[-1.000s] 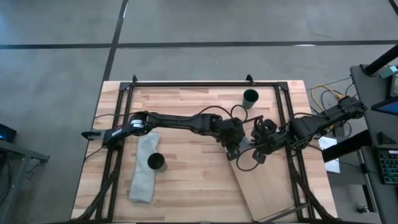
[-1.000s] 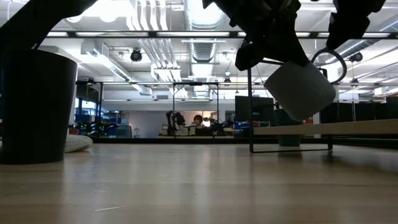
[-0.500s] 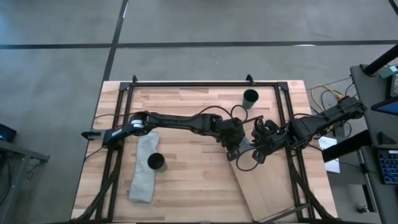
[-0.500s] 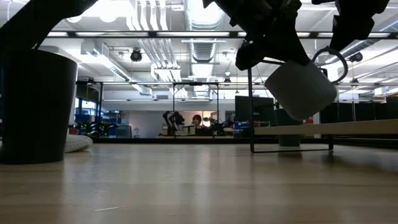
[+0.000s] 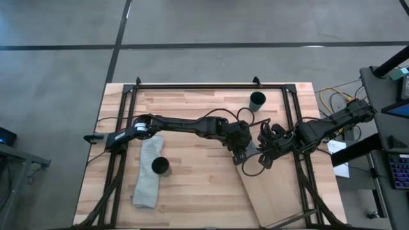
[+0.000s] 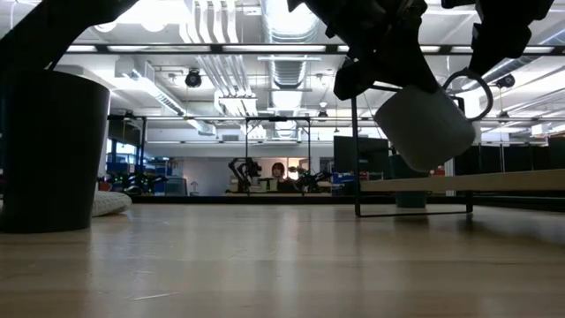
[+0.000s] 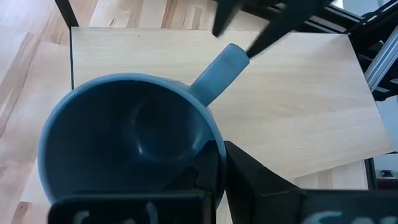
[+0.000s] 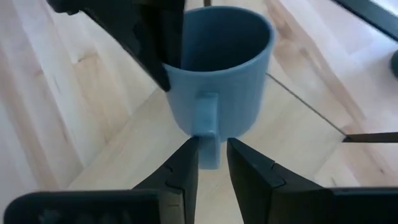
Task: Stack small to large cups/mugs on shelf
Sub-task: Put the blue mug on the shelf
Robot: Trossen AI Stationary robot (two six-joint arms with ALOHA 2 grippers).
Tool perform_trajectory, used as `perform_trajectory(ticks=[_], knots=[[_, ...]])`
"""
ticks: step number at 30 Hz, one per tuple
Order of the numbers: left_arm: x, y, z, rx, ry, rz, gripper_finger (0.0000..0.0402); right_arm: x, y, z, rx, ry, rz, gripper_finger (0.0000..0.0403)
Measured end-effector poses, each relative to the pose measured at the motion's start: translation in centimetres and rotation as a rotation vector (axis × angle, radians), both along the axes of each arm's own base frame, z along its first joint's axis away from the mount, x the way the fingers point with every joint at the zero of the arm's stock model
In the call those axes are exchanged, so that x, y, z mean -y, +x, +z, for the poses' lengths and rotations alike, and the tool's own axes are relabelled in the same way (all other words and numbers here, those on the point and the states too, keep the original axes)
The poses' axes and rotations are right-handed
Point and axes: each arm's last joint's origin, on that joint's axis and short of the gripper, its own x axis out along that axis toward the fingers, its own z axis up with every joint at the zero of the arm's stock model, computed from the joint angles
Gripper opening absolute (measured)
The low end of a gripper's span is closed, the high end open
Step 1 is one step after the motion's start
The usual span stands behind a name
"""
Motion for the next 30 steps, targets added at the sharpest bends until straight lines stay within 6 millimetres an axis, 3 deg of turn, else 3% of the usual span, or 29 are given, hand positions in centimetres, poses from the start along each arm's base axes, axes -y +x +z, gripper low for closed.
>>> perform_trajectory(ticks=[30], knots=[[-0.27, 0.22, 0.79, 0.044, -0.02, -0.01, 0.0, 0.0, 0.19, 0.01, 0.016, -0.043, 0.034, 0.0081]])
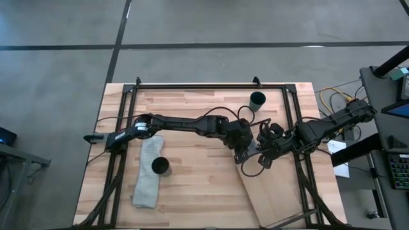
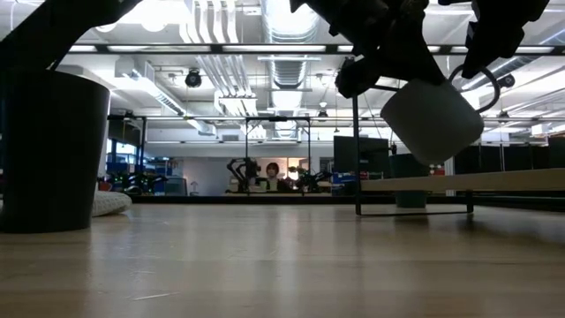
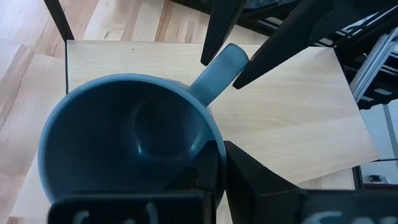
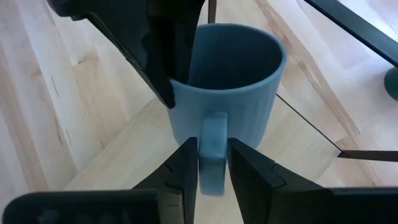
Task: Stack small to large cups/mugs on shelf
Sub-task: Put the blue mug on the shelf
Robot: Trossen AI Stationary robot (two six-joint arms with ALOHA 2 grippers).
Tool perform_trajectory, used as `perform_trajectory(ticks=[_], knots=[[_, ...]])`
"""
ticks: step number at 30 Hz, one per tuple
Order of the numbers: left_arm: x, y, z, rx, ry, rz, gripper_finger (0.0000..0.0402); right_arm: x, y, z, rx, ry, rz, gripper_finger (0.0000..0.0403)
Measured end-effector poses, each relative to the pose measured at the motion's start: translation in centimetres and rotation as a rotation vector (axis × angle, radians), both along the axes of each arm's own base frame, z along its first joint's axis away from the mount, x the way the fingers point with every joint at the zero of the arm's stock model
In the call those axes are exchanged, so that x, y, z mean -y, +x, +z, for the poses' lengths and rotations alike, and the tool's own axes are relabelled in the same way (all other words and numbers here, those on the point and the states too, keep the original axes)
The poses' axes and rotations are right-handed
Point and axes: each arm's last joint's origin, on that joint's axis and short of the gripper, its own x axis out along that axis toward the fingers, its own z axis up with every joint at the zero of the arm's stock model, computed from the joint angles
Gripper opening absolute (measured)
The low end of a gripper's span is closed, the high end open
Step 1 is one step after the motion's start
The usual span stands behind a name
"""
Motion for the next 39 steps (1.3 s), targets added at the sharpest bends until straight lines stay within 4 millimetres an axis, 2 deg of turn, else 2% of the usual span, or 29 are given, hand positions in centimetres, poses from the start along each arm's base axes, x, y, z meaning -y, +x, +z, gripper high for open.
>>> perform_trajectory(ticks=[4, 10, 20, 29, 33, 39], knots=[[0.0, 0.1, 0.1, 0.015, -0.007, -0.007, 0.0, 0.0, 0.1, -0.2, -0.006, -0.002, -0.001, 0.0077], [0.0, 0.1, 0.1, 0.011, -0.009, -0.009, 0.0, -0.2, 0.4, -0.7, -0.027, -0.014, 0.0, 0.0043], [-0.1, 0.0, -0.2, 0.005, 0.023, -0.038, 0.0002, -0.2, 0.4, -0.7, -0.027, -0.013, -0.004, 0.0043], [-0.7, -0.1, -0.4, -0.011, 0.023, -0.035, 0.0078, -0.2, 0.1, -0.6, -0.003, -0.021, -0.059, 0.0043], [-0.7, -0.5, 0.9, 0.019, 0.022, -0.034, 0.0098, -0.5, -0.5, -0.4, 0.044, -0.04, -0.086, 0.0043], [-0.9, -1.8, 4.1, 0.091, 0.028, -0.023, 0.0092, -1.0, -2.3, -1.9, 0.059, -0.037, -0.091, 0.0043]])
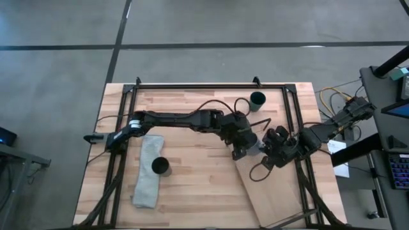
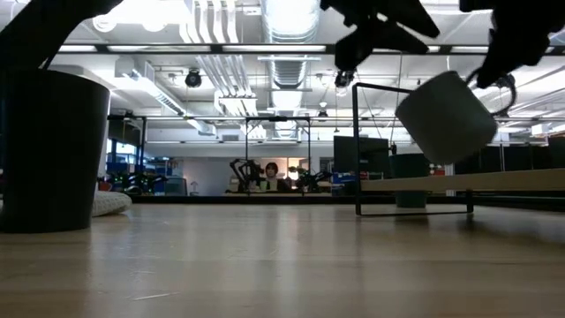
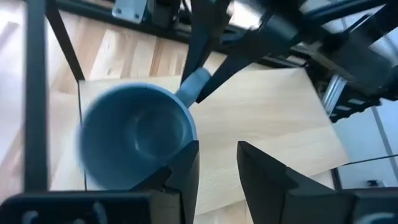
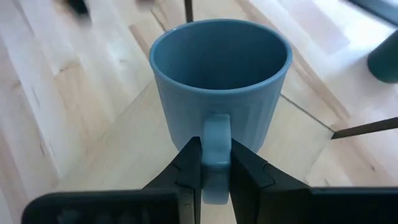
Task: Stack small to large cups/mugs on shelf
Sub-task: Put the blue mug on the shelf
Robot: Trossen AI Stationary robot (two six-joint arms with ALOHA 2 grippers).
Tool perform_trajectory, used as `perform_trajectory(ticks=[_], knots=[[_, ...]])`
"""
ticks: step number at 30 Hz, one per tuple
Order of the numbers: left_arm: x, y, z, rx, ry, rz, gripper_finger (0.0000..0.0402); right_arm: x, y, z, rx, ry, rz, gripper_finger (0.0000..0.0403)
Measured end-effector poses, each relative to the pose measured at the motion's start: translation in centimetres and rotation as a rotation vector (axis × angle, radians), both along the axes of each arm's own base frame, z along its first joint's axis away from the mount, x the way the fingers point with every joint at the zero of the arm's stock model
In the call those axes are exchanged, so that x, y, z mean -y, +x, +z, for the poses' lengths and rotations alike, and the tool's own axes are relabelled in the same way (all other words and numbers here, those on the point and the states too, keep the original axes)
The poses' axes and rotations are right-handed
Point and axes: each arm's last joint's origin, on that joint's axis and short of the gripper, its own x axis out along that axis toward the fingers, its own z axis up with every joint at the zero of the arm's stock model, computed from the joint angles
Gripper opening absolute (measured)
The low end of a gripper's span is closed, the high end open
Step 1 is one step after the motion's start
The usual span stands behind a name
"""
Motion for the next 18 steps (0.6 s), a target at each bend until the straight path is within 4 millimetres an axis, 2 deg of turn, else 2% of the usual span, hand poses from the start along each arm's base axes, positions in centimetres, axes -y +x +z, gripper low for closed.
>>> perform_trajectory(ticks=[8, 12, 18], knots=[[-0.2, -1.1, 2.2, 0.043, 0.005, 0.011, 0.0086, 0.8, -2.1, -1.7, 0.102, -0.023, -0.003, 0.0043], [-0.3, -1.6, 3.1, 0.065, 0.009, 0.017, 0.0086, 1.3, -2.9, -3.0, 0.23, -0.002, -0.016, 0.0043], [-0.3, -1.8, 3.3, 0.066, 0.026, 0.041, 0.0086, 2.1, -4.3, -5.1, 0.282, 0.018, -0.016, 0.0043]])
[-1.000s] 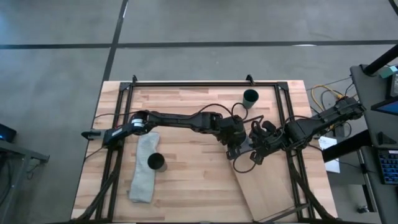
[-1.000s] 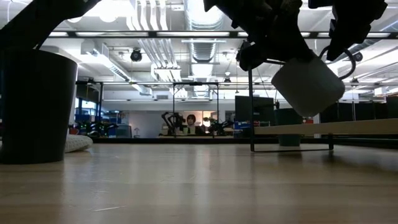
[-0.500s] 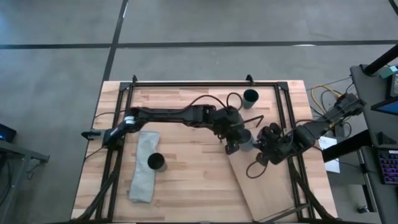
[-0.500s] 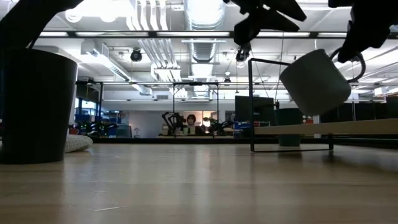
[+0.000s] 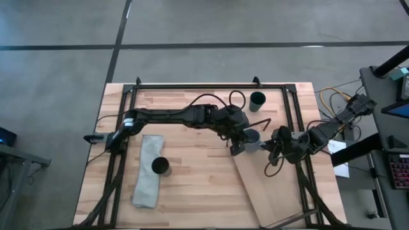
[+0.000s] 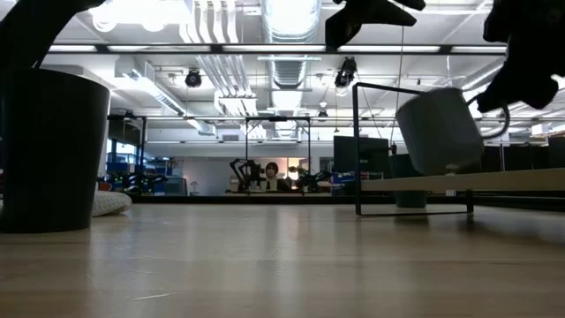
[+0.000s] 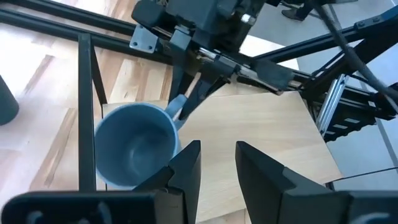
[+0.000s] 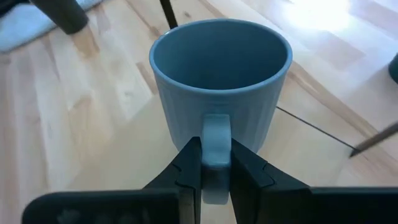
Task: Stack small to large cups/mugs on shelf
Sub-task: Put the blue mug on the shelf
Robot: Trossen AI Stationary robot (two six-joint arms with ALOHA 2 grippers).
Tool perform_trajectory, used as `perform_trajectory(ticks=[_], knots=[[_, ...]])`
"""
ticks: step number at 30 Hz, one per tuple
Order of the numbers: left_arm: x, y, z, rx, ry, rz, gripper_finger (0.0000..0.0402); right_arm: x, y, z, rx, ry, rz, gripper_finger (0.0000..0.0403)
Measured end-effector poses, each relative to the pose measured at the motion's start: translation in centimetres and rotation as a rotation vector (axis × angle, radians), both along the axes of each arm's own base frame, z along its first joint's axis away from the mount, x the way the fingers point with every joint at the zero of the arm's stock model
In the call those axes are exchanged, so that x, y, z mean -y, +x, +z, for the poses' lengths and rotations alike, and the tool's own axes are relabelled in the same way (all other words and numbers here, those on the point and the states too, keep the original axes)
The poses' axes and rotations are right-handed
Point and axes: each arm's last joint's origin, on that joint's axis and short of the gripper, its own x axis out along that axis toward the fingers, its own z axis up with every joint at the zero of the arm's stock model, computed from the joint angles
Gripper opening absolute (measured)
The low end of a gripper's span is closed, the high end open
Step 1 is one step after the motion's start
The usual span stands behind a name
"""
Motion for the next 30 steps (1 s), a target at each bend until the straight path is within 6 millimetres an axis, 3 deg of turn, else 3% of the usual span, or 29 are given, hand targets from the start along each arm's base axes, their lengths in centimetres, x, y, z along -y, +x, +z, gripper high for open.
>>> perform_trajectory(ticks=[15, 23, 30], knots=[[-0.9, 0.0, 0.0, 0.002, 0.017, 0.046, 0.0086, -0.5, -1.3, -2.2, 0.031, 0.01, 0.107, 0.0043], [-1.1, 0.1, 0.1, 0.016, 0.031, 0.093, 0.0086, -0.3, -1.9, -3.5, -0.058, 0.07, 0.094, 0.011], [-1.2, 0.2, 0.1, 0.018, -0.011, 0.15, 0.0086, -0.2, -2.0, -3.8, -0.071, 0.052, 0.11, 0.0116]])
